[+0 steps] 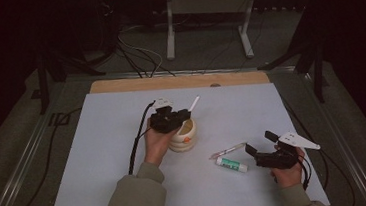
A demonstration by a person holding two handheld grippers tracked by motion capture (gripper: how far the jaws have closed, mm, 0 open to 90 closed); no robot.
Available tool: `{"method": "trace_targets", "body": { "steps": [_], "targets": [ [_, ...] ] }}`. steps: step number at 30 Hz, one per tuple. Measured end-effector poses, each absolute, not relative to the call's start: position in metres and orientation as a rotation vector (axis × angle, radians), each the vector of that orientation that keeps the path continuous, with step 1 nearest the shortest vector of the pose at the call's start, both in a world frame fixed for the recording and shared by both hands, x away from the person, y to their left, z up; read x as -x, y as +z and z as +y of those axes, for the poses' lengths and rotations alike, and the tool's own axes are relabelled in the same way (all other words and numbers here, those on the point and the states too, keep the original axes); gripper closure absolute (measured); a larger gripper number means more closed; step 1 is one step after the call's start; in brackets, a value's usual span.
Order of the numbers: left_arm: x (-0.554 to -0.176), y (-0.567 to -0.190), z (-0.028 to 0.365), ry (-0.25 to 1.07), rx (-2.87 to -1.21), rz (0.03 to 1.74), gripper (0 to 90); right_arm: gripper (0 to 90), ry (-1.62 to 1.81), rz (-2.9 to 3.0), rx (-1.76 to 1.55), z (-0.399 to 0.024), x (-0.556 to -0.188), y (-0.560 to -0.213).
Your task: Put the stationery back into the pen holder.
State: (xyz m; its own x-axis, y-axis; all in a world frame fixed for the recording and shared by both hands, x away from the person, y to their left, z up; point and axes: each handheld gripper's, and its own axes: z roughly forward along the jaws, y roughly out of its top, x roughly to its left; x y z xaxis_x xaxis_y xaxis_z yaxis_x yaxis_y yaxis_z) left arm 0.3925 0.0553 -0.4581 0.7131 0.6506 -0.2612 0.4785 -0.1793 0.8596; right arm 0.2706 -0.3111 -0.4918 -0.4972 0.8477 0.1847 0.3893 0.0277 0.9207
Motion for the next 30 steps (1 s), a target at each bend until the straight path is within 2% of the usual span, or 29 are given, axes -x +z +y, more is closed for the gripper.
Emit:
{"method": "trace_targets", "body": {
  "steps": [30],
  "targets": [
    [-0.3901,-0.4613,0.0553,0.211,-1.884,0.889,78.4,0.0,1.468,1.896,-1.255,-0.3106,-0.2705,-0.4920]
  ]
}}
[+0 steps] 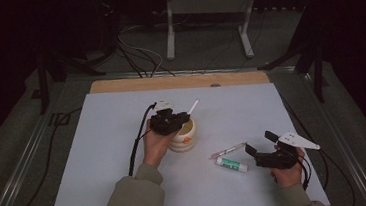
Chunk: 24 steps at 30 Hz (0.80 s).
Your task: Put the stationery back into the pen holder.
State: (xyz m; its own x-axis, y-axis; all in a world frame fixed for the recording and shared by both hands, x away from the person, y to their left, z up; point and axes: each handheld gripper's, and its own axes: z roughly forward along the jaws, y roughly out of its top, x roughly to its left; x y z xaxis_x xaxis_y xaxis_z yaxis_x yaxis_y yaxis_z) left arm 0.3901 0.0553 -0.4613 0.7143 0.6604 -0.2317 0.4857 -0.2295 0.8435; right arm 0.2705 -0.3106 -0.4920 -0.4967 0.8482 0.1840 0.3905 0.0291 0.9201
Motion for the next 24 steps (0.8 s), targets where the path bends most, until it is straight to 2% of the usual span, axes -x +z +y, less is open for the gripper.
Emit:
{"method": "trace_targets", "body": {
  "steps": [2,7,10,16,21,23,24],
  "targets": [
    [-0.390,-0.461,0.056,0.201,-1.880,0.880,76.6,0.0,1.467,1.897,-1.255,-0.311,-0.271,-0.492],
    [-0.390,-0.458,0.059,0.200,-1.836,0.896,48.8,0.0,1.468,1.895,-1.256,-0.311,-0.271,-0.492],
    [-0.389,-0.455,0.060,0.216,-1.816,0.899,38.0,0.0,1.469,1.896,-1.254,-0.311,-0.271,-0.492],
    [-0.391,-0.451,0.068,0.200,-1.752,0.948,24.2,0.0,1.469,1.897,-1.253,-0.311,-0.270,-0.492],
    [-0.391,-0.451,0.082,0.158,-1.710,0.986,22.1,0.0,1.469,1.896,-1.256,-0.311,-0.271,-0.492],
    [-0.389,-0.449,0.088,0.176,-1.706,0.992,16.0,0.0,1.469,1.896,-1.257,-0.311,-0.271,-0.492],
    [-0.388,-0.449,0.092,0.174,-1.697,0.998,15.8,0.0,1.470,1.896,-1.258,-0.311,-0.271,-0.492]
  ]
}}
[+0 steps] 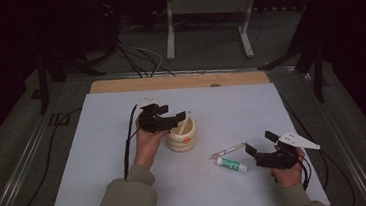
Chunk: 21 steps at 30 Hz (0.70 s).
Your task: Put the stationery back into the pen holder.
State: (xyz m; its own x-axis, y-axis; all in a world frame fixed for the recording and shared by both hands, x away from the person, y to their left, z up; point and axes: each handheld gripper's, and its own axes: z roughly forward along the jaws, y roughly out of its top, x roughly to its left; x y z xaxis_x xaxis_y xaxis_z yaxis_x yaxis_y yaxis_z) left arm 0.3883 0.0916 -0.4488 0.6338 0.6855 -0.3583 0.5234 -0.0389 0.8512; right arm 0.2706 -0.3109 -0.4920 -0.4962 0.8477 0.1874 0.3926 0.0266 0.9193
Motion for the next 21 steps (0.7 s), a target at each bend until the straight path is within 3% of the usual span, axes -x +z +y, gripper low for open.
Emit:
{"method": "trace_targets", "body": {
  "steps": [5,21],
  "targets": [
    [-0.385,-0.446,0.108,0.196,-1.698,1.036,1.9,0.0,1.467,1.901,-1.256,-0.310,-0.271,-0.492],
    [-0.365,-0.433,0.156,0.256,-1.667,1.042,0.1,0.0,1.467,1.906,-1.256,-0.310,-0.271,-0.493]
  ]
}}
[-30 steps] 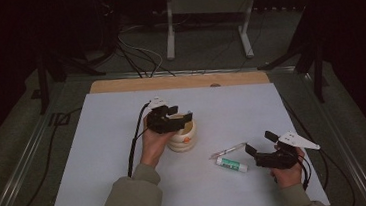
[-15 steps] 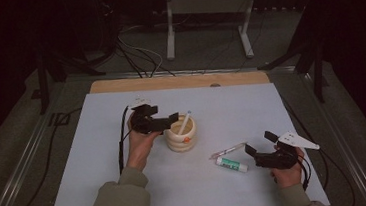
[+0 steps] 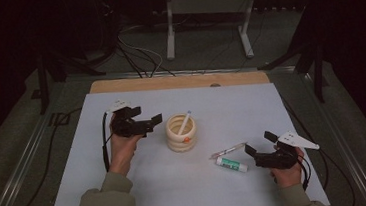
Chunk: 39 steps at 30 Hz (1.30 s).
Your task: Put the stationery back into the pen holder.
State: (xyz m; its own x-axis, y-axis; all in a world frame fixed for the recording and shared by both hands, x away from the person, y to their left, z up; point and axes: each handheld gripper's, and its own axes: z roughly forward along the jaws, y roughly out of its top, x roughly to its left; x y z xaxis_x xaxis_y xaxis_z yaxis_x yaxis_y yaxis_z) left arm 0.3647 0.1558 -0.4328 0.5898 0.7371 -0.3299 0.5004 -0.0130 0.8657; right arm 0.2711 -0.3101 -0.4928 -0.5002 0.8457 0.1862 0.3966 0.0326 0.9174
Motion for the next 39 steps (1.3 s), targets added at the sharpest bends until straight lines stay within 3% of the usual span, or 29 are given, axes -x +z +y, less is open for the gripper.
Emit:
{"method": "trace_targets", "body": {
  "steps": [23,39],
  "targets": [
    [-0.299,-0.454,0.230,0.348,-1.601,1.090,0.2,0.0,1.471,1.906,-1.261,-0.311,-0.271,-0.493],
    [-0.253,-0.485,0.248,0.410,-1.597,1.110,0.2,0.0,1.480,1.893,-1.275,-0.314,-0.272,-0.493]
  ]
}}
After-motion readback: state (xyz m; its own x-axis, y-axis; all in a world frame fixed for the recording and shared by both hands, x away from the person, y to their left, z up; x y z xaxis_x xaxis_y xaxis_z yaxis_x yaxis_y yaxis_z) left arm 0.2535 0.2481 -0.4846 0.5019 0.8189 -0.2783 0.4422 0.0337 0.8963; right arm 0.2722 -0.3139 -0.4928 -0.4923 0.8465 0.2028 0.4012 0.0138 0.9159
